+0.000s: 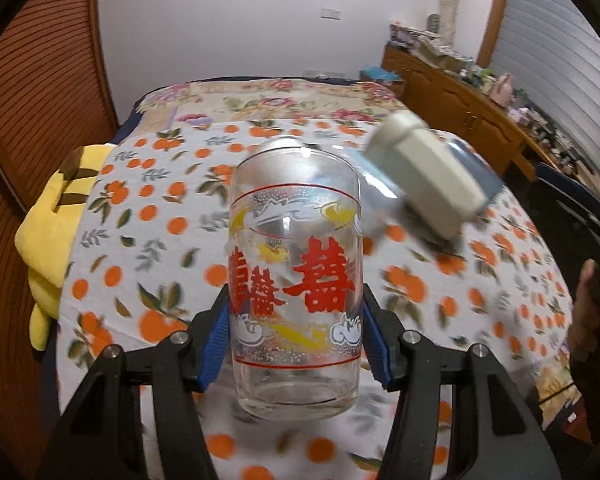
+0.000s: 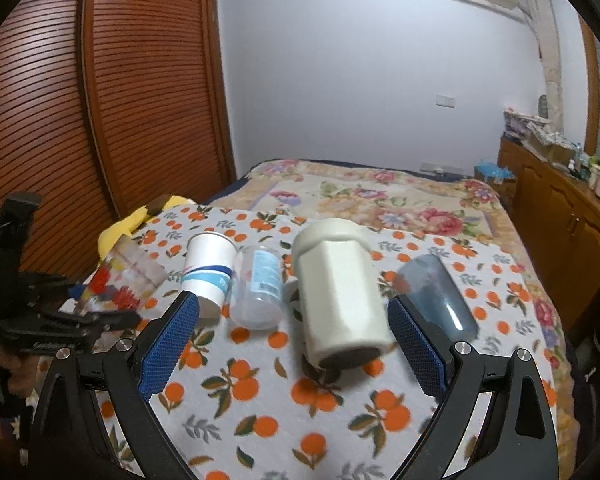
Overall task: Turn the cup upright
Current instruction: 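Lift the glass tumbler with the left gripper and turn it, then grasp the glass tumbler with the right gripper while the left gripper releases it, then rotate the held glass tumbler with the right gripper until its rim faces up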
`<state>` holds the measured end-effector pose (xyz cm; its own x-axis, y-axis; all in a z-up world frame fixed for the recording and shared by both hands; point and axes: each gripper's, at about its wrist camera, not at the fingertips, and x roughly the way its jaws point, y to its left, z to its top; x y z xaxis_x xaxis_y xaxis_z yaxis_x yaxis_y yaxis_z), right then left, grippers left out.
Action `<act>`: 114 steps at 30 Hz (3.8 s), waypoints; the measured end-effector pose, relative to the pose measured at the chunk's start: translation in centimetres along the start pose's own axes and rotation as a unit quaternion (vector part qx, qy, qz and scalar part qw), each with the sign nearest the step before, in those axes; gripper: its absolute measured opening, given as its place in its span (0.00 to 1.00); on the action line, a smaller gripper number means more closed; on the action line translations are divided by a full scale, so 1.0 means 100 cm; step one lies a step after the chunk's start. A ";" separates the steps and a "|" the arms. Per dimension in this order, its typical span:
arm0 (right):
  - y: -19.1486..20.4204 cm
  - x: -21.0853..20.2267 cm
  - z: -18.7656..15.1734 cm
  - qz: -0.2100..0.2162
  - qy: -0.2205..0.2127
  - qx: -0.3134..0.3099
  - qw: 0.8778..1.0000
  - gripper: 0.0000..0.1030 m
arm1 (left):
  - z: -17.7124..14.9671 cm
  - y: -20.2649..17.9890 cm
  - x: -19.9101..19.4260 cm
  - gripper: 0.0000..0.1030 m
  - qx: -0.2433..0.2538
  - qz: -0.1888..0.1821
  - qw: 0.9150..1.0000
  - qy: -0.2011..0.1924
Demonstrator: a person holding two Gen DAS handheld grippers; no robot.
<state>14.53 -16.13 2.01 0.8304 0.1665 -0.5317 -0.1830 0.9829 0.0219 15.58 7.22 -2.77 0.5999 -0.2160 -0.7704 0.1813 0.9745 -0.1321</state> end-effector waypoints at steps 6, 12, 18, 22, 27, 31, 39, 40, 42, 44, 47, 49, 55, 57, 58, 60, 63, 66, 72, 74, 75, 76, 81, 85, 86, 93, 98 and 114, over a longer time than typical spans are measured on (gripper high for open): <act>-0.015 -0.027 -0.014 -0.013 -0.003 0.018 1.000 0.94 | -0.013 -0.037 -0.009 0.55 0.014 -0.020 1.000 -0.010; -0.027 -0.054 -0.035 -0.028 -0.003 0.030 0.999 0.94 | -0.027 -0.071 -0.007 0.55 0.009 -0.044 0.999 -0.004; -0.044 -0.060 -0.057 -0.037 0.015 0.045 0.998 0.94 | -0.039 -0.104 0.002 0.55 0.015 -0.067 0.998 0.011; -0.054 -0.056 -0.070 -0.042 0.032 0.055 0.997 0.94 | -0.045 -0.119 0.017 0.55 0.011 -0.084 0.996 0.034; -0.060 -0.053 -0.077 -0.045 0.038 0.059 0.997 0.94 | -0.044 -0.128 0.025 0.55 0.018 -0.083 0.996 0.040; -0.060 -0.049 -0.080 -0.043 0.044 0.059 0.996 0.94 | -0.043 -0.130 0.032 0.55 0.023 -0.073 0.996 0.044; -0.062 -0.042 -0.083 -0.043 0.055 0.064 0.995 0.94 | -0.044 -0.127 0.042 0.55 0.018 -0.065 0.996 0.055; -0.061 -0.042 -0.083 -0.043 0.056 0.063 0.996 0.94 | -0.044 -0.127 0.044 0.55 0.017 -0.064 0.996 0.057; -0.060 -0.041 -0.082 -0.042 0.057 0.060 0.996 0.94 | -0.045 -0.125 0.042 0.57 0.014 -0.067 0.996 0.055; -0.058 -0.041 -0.082 -0.041 0.057 0.058 0.996 0.94 | -0.044 -0.125 0.038 0.58 0.020 -0.063 0.997 0.044; -0.057 -0.040 -0.081 -0.040 0.058 0.059 0.996 0.94 | -0.040 -0.125 0.027 0.62 0.025 -0.059 0.998 0.026; -0.057 -0.041 -0.080 -0.037 0.058 0.062 0.996 0.94 | -0.038 -0.121 0.019 0.62 0.023 -0.058 0.998 0.016; -0.047 -0.042 -0.076 -0.023 0.065 0.064 0.996 0.94 | -0.032 -0.107 -0.016 0.70 0.023 -0.038 0.998 -0.034; -0.042 -0.041 -0.075 -0.018 0.067 0.063 0.996 0.94 | -0.031 -0.103 -0.022 0.71 0.024 -0.027 0.998 -0.046; -0.038 -0.041 -0.074 -0.013 0.069 0.063 0.996 0.94 | -0.031 -0.101 -0.025 0.71 0.024 -0.021 0.998 -0.051; -0.032 -0.039 -0.072 -0.007 0.074 0.065 0.995 0.94 | -0.031 -0.095 -0.031 0.72 0.025 -0.007 0.998 -0.064; -0.020 -0.033 -0.071 0.009 0.091 0.072 0.993 0.94 | -0.033 -0.084 -0.040 0.72 0.019 0.004 0.997 -0.078; -0.012 -0.025 -0.072 0.025 0.108 0.083 0.990 0.94 | -0.036 -0.074 -0.046 0.72 0.011 0.013 0.996 -0.086; 0.003 -0.006 -0.070 0.048 0.145 0.098 0.983 0.93 | -0.045 -0.054 -0.049 0.72 -0.009 0.027 0.995 -0.091; 0.007 0.000 -0.069 0.053 0.154 0.103 0.981 0.93 | -0.047 -0.049 -0.049 0.72 -0.015 0.028 0.995 -0.090; 0.008 0.004 -0.068 0.056 0.161 0.105 0.980 0.93 | -0.049 -0.047 -0.049 0.72 -0.018 0.029 0.995 -0.090; 0.010 0.008 -0.067 0.057 0.166 0.107 0.979 0.93 | -0.050 -0.045 -0.048 0.72 -0.020 0.030 0.995 -0.089; 0.010 0.027 -0.069 0.067 0.204 0.126 0.968 0.90 | -0.055 -0.040 -0.048 0.72 -0.028 0.030 0.995 -0.090; 0.008 0.039 -0.069 0.072 0.226 0.140 0.961 0.89 | -0.056 -0.039 -0.047 0.72 -0.031 0.031 0.995 -0.087; 0.008 0.041 -0.068 0.073 0.230 0.140 0.960 0.89 | -0.056 -0.038 -0.046 0.72 -0.032 0.031 0.995 -0.087; 0.010 0.062 -0.071 0.090 0.264 0.149 0.949 0.84 | -0.057 -0.038 -0.044 0.72 -0.032 0.031 0.995 -0.084; 0.011 0.066 -0.067 0.084 0.269 0.136 0.950 0.78 | -0.057 -0.037 -0.044 0.72 -0.032 0.033 0.995 -0.084; 0.017 0.043 -0.050 0.083 0.158 0.049 0.983 0.67 | -0.059 -0.032 -0.041 0.72 -0.037 0.035 0.996 -0.078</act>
<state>15.15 -14.13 -4.46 0.5861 0.3084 -0.7492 -0.2380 0.9495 0.2046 7.94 5.34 -2.83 0.7240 -0.1486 -0.6737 0.0802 0.9880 -0.1317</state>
